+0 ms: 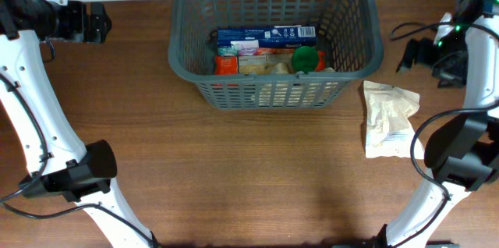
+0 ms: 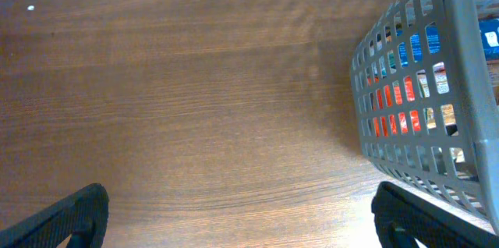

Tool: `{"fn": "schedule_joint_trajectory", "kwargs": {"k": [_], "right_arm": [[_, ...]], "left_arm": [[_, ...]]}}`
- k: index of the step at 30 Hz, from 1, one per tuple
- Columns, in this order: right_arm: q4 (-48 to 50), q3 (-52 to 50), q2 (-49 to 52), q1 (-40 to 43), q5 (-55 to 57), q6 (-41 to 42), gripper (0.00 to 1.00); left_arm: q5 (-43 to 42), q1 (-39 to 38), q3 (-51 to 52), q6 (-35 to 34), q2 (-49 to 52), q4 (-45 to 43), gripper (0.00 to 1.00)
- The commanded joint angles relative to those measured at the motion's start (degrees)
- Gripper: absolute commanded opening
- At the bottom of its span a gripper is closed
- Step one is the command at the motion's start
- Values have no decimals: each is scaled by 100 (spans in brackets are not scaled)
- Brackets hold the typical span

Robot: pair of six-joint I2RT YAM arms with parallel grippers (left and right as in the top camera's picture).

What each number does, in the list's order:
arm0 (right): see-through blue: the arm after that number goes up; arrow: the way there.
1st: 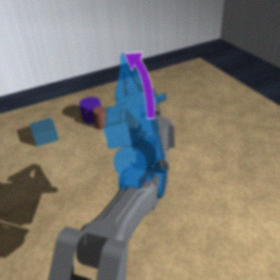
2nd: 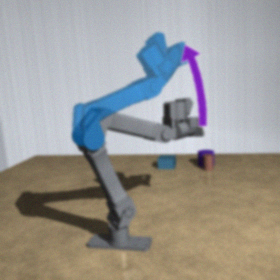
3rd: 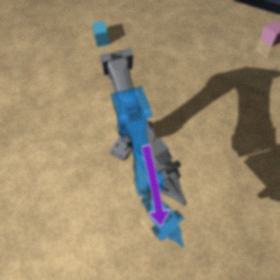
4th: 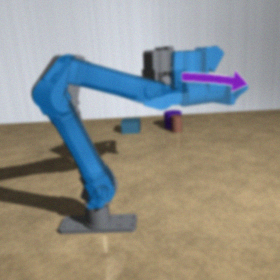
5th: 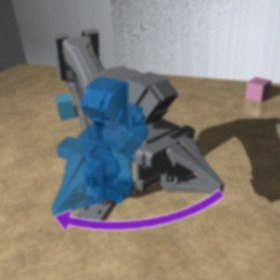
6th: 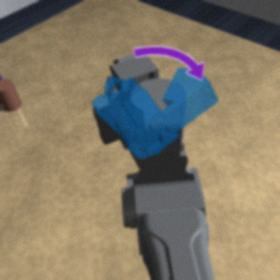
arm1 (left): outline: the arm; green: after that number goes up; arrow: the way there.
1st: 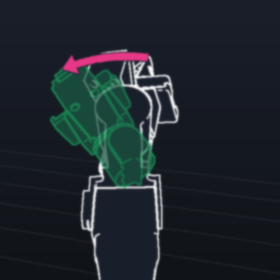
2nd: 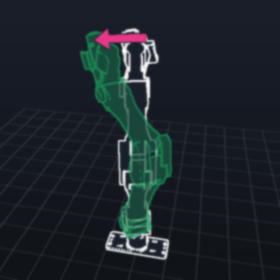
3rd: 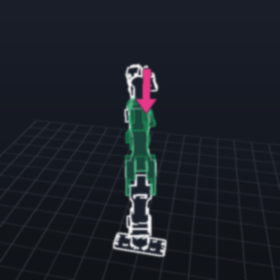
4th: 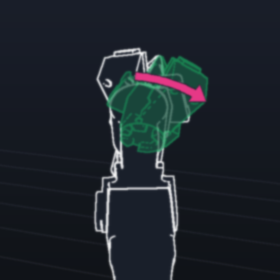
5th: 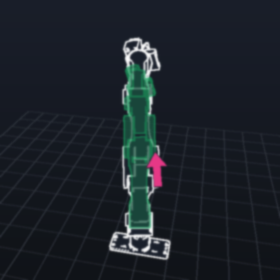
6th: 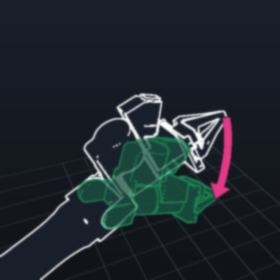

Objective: Pack container
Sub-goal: 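Lower the right gripper onto the beige pouch on the right and grasp it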

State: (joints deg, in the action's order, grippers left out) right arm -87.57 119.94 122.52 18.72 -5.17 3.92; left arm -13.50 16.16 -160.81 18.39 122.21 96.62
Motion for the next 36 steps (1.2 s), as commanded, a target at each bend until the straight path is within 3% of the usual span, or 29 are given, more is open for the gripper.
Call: {"fn": "schedule_joint_trajectory", "kwargs": {"k": [1,6,18,23,30,32,36], "right_arm": [[20,-509,-90,4,-238,-424,95],[87,-1005,-90,11,-238,-695,93],[1086,-2643,-90,11,-337,-470,93],[1526,-3165,-90,11,-608,-374,88],[2015,-3670,-90,11,-623,81,70],[2085,-3738,-90,11,-625,151,57],[2100,-3729,-98,11,-629,243,43]], "left_arm": [[-22,13,22,-39,-9,4,99],[-22,13,22,-39,-9,4,99],[-22,13,22,-39,-9,4,99],[-22,13,22,-39,-9,4,99],[-22,13,22,-39,-9,4,99],[-22,13,22,-39,-9,4,99],[-22,13,22,-39,-9,4,99]]}}
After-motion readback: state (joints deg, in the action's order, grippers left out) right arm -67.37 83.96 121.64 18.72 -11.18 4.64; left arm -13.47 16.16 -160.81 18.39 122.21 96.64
